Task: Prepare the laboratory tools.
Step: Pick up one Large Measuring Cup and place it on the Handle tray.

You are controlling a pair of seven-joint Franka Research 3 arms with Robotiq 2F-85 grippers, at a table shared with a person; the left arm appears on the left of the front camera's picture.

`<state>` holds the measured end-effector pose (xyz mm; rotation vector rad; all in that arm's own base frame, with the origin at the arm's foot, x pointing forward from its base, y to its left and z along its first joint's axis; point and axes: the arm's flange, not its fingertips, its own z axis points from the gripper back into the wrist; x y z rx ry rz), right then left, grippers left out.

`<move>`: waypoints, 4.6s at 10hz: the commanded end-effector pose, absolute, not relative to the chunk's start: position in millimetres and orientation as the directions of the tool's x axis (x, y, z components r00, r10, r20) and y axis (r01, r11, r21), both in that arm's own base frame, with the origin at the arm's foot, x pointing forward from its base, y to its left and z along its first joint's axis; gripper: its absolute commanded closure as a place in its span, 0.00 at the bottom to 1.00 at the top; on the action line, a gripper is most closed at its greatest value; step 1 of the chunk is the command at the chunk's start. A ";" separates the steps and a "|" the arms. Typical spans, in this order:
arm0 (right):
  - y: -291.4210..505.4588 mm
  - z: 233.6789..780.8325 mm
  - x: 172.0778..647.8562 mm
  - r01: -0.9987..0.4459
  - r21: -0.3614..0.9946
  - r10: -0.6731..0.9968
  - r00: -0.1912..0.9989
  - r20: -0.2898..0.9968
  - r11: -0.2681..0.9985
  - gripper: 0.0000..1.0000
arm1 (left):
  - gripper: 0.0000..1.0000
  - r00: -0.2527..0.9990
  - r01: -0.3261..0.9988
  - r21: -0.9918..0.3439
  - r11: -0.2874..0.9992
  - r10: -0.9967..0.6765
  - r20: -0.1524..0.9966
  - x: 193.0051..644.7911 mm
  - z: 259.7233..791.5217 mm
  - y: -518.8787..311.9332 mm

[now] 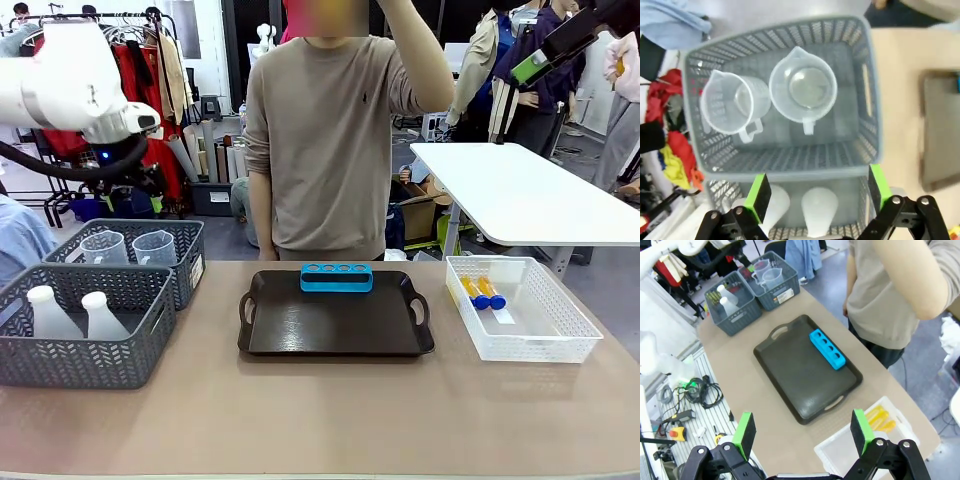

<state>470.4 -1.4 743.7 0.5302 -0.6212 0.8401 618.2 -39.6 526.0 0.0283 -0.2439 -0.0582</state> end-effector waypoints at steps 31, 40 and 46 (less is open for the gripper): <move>-1.1 745.6 469.0 -0.806 0.181 0.512 0.513 0.689 0.564 0.00 | 1.00 0.985 -0.103 0.073 0.992 0.092 0.146 677.9 398.5 -20.8; -1.1 745.6 469.0 -0.806 0.181 0.512 0.513 0.689 0.564 0.00 | 1.00 0.951 0.242 0.010 0.970 -0.239 0.197 616.0 558.2 -32.0; -1.1 745.6 469.0 -0.806 0.181 0.512 0.513 0.689 0.564 0.00 | 1.00 0.907 0.382 0.040 0.923 -0.383 0.177 593.1 596.1 -44.0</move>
